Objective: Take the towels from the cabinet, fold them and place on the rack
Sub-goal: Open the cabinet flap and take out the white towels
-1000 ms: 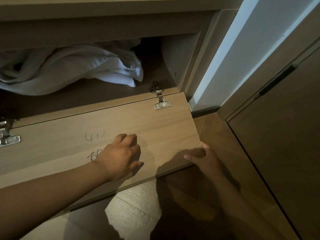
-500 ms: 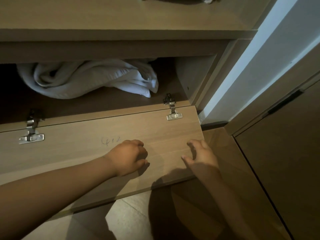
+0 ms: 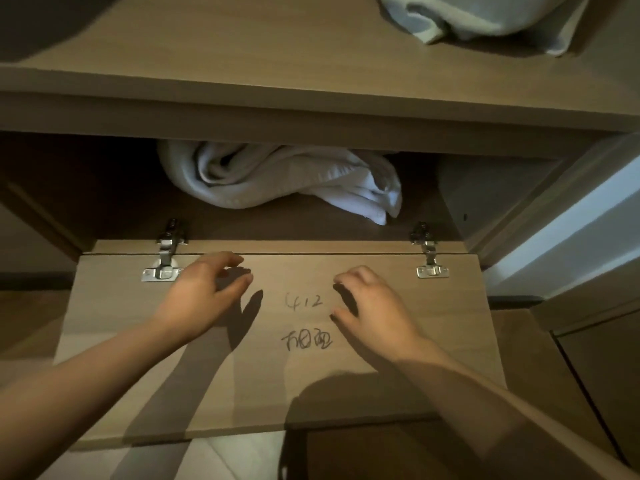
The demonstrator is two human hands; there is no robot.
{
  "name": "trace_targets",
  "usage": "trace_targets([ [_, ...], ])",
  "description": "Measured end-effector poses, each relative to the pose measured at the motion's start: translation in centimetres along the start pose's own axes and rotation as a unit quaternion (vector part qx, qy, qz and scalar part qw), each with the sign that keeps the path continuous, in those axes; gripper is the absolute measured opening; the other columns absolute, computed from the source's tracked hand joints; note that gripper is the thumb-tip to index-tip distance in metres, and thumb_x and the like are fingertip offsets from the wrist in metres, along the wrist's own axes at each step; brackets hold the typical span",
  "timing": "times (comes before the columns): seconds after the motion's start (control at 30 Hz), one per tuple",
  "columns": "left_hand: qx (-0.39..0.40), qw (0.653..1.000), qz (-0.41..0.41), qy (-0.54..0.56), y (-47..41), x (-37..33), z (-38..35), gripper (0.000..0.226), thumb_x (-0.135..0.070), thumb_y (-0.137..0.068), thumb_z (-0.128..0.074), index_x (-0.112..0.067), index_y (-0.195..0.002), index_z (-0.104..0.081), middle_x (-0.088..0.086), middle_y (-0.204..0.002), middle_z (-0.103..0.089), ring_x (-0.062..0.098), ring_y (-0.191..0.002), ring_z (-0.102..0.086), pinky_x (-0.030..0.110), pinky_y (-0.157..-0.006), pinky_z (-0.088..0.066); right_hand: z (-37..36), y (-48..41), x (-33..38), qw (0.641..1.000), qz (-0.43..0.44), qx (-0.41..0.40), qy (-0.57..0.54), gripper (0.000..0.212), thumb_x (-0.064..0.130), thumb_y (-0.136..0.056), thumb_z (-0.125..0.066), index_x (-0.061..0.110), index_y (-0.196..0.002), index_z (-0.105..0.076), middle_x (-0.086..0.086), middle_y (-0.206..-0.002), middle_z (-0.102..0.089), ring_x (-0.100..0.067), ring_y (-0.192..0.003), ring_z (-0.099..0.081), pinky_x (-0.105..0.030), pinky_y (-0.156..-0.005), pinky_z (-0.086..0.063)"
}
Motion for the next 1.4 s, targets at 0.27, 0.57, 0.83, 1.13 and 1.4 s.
trace_targets([
  [0.27,-0.125,0.969,0.150,0.149,-4.9,3.5,4.0,0.080,-0.060,-0.079,-0.065,-0.008,-0.134,-0.042,0.005,-0.106,-0.062,0.022,-0.087,-0.068,0.044,-0.079,-0.058,-2.8,-1.6,0.8,0.998,-0.024,0.025,0.059,0.066,0.052,-0.091,-0.057,0.027,-0.149,-0.038,0.001,-0.158,-0.029,-0.018,-0.144,-0.026,-0.030,-0.115,-0.025],
  [0.57,-0.183,0.914,0.195,0.305,-7.6,3.7,4.6,0.088,-0.055,-0.080,-0.069,-0.030,-0.150,-0.021,-0.011,-0.077,-0.049,0.012,-0.068,-0.063,0.028,-0.059,-0.058,-3.4,-1.1,0.3,0.995,-0.019,0.035,0.089,0.077,0.061,-0.088,-0.055,0.030,-0.153,-0.027,0.003,-0.162,-0.018,-0.017,-0.147,-0.018,-0.031,-0.118,-0.017],
  [0.83,-0.193,0.836,0.175,0.483,-8.4,3.7,4.1,0.058,-0.026,-0.082,-0.076,-0.034,-0.125,-0.038,-0.003,-0.100,-0.051,0.021,-0.093,-0.062,0.038,-0.077,-0.059,-3.8,-1.0,0.3,0.995,-0.033,0.031,0.092,0.083,0.062,-0.086,-0.057,0.031,-0.154,-0.022,0.004,-0.163,-0.013,-0.018,-0.149,-0.012,-0.035,-0.119,-0.014],
  [1.13,-0.212,0.923,0.116,0.299,-5.5,0.8,3.4,0.044,-0.025,-0.080,-0.077,-0.016,-0.108,-0.044,0.008,-0.090,-0.064,0.019,-0.083,-0.068,0.036,-0.076,-0.058,-3.1,-1.0,0.1,0.999,-0.034,0.031,0.023,0.079,0.061,-0.085,-0.059,0.029,-0.152,-0.032,0.005,-0.162,-0.021,-0.016,-0.146,-0.020,-0.035,-0.118,-0.021],
  [1.4,-0.040,0.963,-0.025,0.264,0.4,-5.2,-1.6,0.039,-0.037,-0.077,-0.076,-0.023,-0.104,-0.051,-0.006,-0.087,-0.067,0.004,-0.074,-0.068,0.032,-0.066,-0.060,1.9,0.2,-4.2,0.966,-0.145,-0.116,-0.179,0.053,0.040,-0.093,-0.060,0.020,-0.141,-0.049,-0.003,-0.138,-0.054,-0.020,-0.125,-0.052,-0.043,-0.105,-0.046],
])
Point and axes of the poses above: each hand's wrist, its own y-axis away from the middle knuckle, its own z-axis out of the back of the hand, x = y × z, the point moved 10 cm from there along -y, towards the middle knuckle
